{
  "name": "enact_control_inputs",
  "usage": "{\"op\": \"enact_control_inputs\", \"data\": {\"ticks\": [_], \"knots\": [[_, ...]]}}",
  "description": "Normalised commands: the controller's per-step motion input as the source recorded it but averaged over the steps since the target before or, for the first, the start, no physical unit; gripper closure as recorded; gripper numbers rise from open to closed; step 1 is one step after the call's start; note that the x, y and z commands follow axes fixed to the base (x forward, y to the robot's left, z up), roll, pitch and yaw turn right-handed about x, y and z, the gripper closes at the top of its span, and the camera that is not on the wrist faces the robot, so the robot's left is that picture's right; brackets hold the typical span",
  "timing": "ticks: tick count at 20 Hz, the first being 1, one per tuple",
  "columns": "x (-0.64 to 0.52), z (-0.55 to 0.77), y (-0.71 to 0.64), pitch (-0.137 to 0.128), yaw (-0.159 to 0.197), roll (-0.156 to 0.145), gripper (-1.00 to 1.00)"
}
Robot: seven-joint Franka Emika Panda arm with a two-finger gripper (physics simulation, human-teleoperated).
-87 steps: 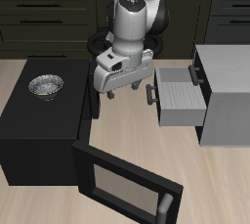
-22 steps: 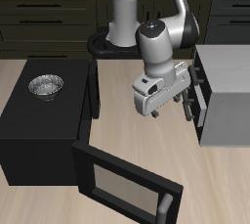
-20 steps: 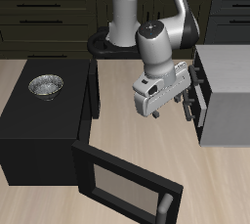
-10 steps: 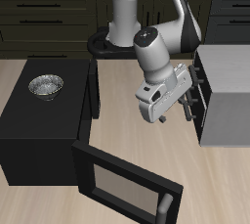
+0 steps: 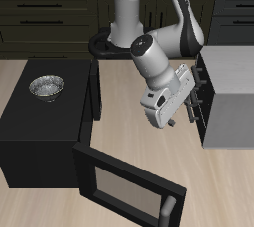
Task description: Close the top and middle drawer of the white cabinet
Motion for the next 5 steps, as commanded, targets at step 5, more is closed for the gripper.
{"op": "enact_control_inputs", "data": {"ticks": [5], "knots": [[-0.07,-0.09,0.11,0.023,0.001,0.024,-1.0]]}}
